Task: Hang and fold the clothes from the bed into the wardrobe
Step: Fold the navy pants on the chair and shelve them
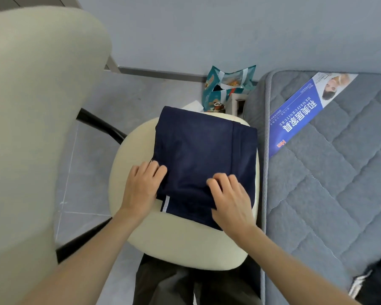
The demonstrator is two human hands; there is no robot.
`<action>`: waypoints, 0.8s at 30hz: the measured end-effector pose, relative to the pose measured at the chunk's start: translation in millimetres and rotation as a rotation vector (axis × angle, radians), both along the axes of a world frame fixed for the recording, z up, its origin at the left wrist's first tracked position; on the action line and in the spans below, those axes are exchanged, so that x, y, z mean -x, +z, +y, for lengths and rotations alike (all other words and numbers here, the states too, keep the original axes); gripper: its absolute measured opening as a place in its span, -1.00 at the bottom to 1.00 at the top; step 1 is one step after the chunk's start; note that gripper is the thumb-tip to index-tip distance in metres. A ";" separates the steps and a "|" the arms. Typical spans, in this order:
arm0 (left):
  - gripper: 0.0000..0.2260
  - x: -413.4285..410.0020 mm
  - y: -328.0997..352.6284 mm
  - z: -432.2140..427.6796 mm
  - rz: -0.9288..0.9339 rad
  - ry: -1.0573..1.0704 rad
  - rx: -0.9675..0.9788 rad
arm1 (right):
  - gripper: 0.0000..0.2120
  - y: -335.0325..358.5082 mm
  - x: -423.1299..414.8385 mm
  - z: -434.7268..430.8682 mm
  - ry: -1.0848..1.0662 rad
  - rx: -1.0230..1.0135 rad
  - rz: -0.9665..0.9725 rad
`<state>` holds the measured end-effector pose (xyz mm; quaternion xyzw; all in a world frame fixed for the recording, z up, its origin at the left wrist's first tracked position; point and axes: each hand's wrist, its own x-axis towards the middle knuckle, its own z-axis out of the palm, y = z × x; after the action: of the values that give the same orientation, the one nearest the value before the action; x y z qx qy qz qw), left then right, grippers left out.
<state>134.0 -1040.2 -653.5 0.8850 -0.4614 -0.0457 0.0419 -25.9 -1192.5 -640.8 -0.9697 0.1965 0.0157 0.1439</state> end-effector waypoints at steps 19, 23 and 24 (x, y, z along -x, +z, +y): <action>-0.51 -8.1 -50.2 -73.7 0.245 0.200 -0.105 | -0.45 -61.2 -42.9 -8.2 -0.257 0.004 0.214; -0.49 -5.8 -64.2 -63.2 0.269 0.208 -0.048 | -0.40 -71.1 -26.9 -2.5 -0.455 -0.023 0.224; -0.49 -5.7 -63.7 -63.1 0.261 0.228 -0.009 | -0.38 -71.2 -26.8 -0.9 -0.544 -0.076 0.207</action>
<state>139.8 -1103.3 -717.2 0.9184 -0.3483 -0.1572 0.1025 0.9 -1193.4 -712.0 -0.8686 0.4621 0.0829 0.1583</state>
